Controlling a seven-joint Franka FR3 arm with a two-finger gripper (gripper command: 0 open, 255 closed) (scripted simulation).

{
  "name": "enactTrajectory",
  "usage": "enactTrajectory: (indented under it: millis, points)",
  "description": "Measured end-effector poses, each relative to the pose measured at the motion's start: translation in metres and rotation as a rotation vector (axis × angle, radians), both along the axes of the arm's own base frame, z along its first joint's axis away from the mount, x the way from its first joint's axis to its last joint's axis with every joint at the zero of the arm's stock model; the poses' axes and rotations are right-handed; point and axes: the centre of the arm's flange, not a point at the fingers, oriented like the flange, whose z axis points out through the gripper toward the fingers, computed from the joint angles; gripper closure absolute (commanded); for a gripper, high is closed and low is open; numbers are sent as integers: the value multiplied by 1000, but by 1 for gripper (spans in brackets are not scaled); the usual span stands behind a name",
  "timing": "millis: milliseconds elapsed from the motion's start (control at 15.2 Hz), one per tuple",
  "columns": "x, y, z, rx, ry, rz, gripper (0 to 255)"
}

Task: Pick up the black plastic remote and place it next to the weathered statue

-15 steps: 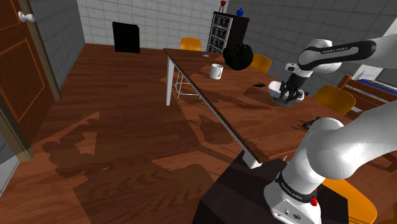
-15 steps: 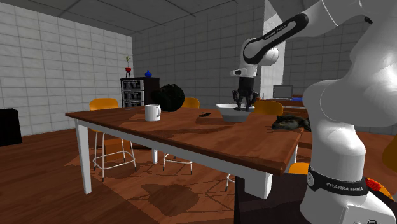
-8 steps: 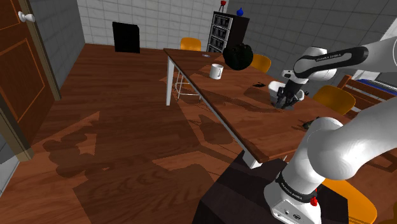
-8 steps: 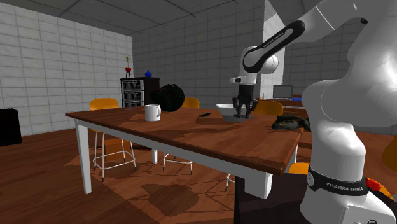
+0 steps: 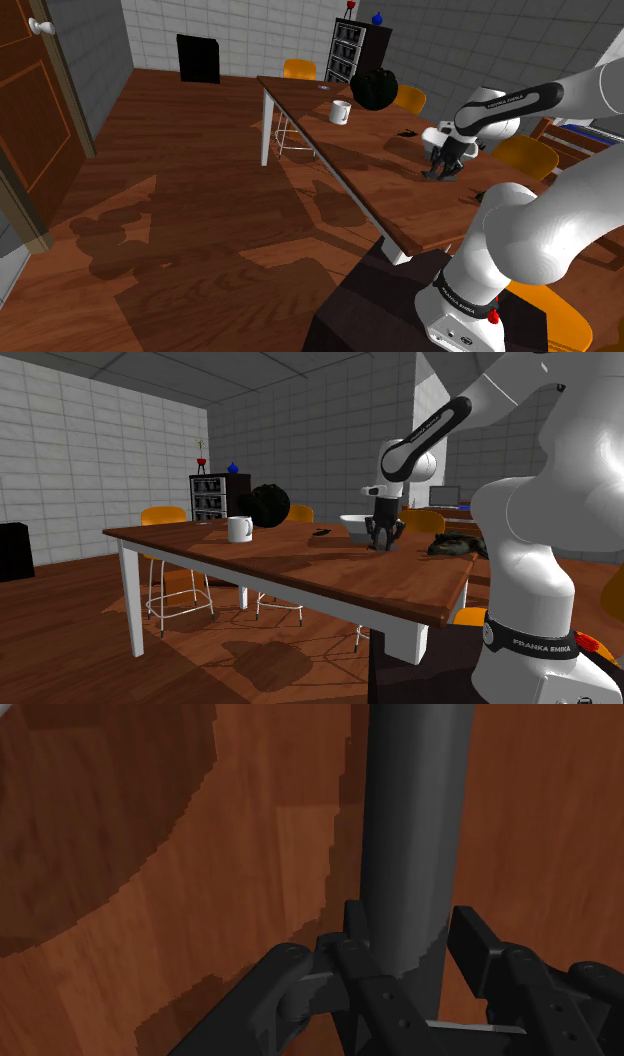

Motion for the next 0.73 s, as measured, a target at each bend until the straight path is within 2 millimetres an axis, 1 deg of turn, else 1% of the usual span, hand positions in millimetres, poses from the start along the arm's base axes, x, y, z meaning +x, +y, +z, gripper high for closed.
enactTrajectory:
  millis: [132, 462, 528, 726]
  points:
    - [0, 0, -6, 0, 0, 0, 255]
    - [0, 0, -9, -1, 0, 0, 255]
    - [0, 0, -9, -1, 0, 0, 0]
    - [0, 0, -9, -1, 0, 0, 0]
